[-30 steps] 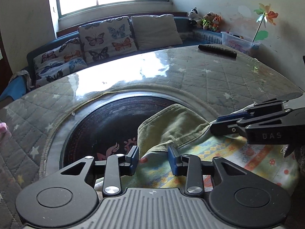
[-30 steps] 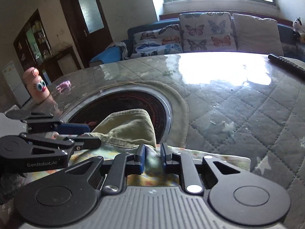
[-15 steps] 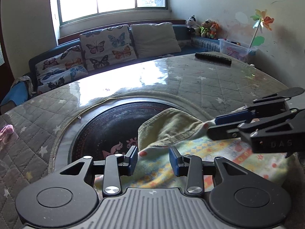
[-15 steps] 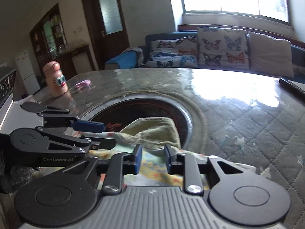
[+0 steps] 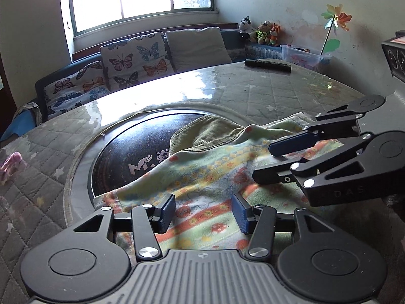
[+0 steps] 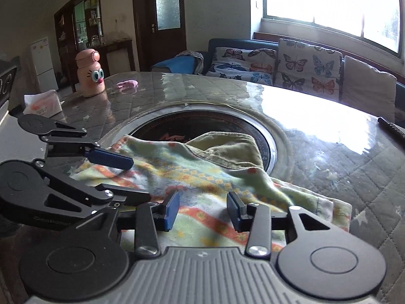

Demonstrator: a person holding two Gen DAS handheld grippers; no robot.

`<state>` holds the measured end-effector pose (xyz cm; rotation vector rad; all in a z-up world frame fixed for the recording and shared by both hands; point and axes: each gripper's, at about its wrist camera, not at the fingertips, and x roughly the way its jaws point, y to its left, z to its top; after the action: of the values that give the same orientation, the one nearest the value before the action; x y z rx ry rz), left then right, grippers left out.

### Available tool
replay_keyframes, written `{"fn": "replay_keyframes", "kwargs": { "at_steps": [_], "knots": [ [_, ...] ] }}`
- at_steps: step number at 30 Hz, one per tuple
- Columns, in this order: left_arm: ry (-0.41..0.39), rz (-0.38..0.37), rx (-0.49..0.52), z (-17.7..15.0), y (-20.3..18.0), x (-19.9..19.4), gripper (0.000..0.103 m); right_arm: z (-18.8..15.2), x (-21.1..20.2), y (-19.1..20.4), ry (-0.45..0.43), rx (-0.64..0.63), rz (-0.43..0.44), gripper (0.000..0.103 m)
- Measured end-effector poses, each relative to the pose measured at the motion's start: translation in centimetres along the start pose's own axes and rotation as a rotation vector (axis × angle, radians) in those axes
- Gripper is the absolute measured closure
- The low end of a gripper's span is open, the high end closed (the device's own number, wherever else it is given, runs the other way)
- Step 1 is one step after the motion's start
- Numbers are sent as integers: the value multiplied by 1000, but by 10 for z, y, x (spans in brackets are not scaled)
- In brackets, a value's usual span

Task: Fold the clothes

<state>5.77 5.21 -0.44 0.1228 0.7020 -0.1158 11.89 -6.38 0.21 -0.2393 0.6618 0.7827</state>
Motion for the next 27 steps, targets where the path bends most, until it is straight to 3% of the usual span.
{"fn": "replay_keyframes", "kwargs": {
  "at_steps": [18, 22, 25, 27],
  "knots": [
    [-37, 62, 12, -21, -9, -23, 40, -32, -30, 33, -31, -100, -19, 61],
    [-49, 87, 1, -26, -11, -26, 29, -38, -31, 34, -42, -102, -27, 60],
    [-51, 97, -20, -29, -10, -28, 14, -41, -32, 34, -44, -84, -29, 55],
    [-50, 100, -39, -32, -10, -29, 12, -42, -34, 33, -49, -70, -29, 54]
  ]
}}
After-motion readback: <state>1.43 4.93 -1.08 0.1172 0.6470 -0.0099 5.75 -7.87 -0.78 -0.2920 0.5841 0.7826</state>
